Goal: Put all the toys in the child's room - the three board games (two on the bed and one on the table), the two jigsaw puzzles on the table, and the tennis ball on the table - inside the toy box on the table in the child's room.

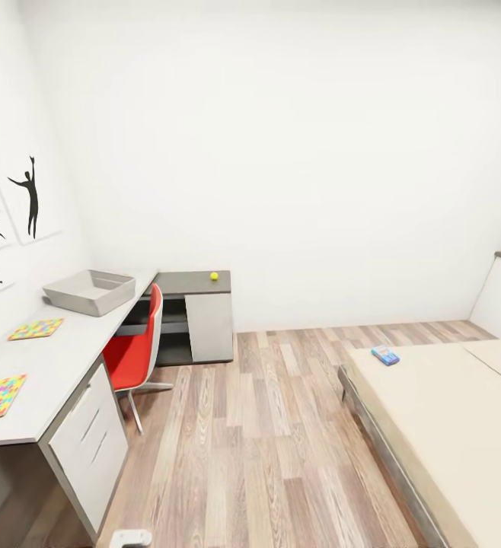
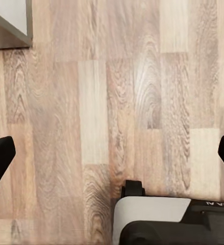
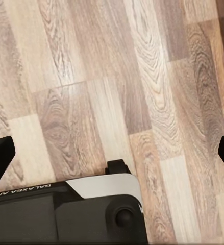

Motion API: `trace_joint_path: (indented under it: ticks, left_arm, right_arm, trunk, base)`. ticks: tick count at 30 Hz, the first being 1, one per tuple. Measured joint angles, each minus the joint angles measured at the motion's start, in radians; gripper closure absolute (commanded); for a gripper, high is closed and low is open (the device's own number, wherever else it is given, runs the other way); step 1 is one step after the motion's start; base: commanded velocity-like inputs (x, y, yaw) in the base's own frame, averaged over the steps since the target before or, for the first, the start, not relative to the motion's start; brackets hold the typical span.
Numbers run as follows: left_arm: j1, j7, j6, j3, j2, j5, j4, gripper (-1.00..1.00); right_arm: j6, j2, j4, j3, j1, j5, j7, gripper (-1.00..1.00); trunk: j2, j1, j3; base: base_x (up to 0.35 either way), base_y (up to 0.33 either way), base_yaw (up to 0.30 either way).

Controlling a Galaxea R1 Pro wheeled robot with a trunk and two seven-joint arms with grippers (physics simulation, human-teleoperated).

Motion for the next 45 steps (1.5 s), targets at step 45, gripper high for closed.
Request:
trace_joint_path:
  ticks: [45]
  left_arm:
    - [0.000,-0.013,0.022,-0.006,-0.002,-0.004,-0.002,-1.00]
  right_arm:
    - [0.008,0.001,0.057,-0.003,0.000,0.000,0.001,-1.00]
  trunk:
    - [0.021,-0.012,-0.063]
  base:
    - [0.000,0.000,0.000]
